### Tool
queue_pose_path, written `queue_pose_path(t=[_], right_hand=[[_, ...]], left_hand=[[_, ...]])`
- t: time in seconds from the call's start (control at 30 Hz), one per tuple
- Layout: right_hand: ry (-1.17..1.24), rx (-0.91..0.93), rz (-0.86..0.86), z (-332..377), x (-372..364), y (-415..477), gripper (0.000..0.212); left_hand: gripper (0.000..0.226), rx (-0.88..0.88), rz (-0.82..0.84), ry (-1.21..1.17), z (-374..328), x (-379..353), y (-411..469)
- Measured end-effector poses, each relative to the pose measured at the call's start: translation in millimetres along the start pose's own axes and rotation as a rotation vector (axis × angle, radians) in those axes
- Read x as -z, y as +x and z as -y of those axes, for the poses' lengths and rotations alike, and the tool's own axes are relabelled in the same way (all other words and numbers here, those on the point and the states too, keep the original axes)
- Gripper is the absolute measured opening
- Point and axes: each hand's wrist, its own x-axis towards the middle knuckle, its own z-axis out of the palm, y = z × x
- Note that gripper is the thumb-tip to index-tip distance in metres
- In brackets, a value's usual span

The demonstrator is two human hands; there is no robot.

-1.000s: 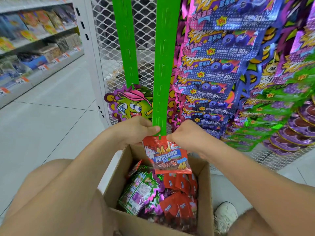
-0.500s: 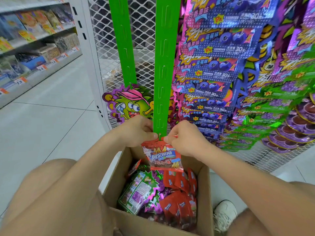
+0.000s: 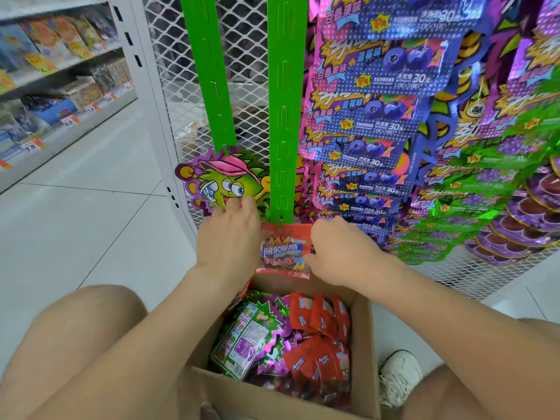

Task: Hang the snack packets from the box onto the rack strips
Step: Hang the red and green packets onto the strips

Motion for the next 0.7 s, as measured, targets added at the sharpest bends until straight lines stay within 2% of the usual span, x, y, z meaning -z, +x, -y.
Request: queue_pose_path(t=[0.07,0.1,0.17,0.23,0.3,0.37,0.53,0.7], right_hand=[[-0.043,0.088,0.149,-4.1,5.2,-4.4,0.04],[-0.069,0.161,0.248,-6.1,8.0,-5.7,0.033],[-0.093,0.276,0.454,-10.9,10.0,-7.9,0.022],[-0.103,0.292,0.573,-19.6,4.1,-6.1,0.031],[-0.173,0.29,0.582,-31.0,-10.5,-1.6,0.029],[-0.245,0.28,0.524,-43.5,-27.6,2.2,0.023],[-0.286,0.28,0.469,-67.7,-46.9,9.9,0.02],[-0.281,0.295,0.438,-82.7,-66.9,22.6,0.018]], left_hand=[[0.038,0.031,-0.108,0.031,-6.9,2.5,-5.2],[0.032,0.021,-0.088,0.003,-12.3,-0.8,-7.4],[0.02,-0.021,0.162,-0.145,-25.7,-16.9,-9.4],[0.019,-0.101,0.556,-0.312,-41.8,-44.0,-12.6],[0.026,-0.243,0.874,-0.391,-59.4,-75.9,-19.5],[0.026,-0.304,1.04,-0.397,-76.2,-116.0,-33.4],[0.035,-0.074,1.072,-0.506,-109.8,-223.4,-79.6],[0.051,0.05,1.097,-0.404,-135.7,-273.4,-103.8]])
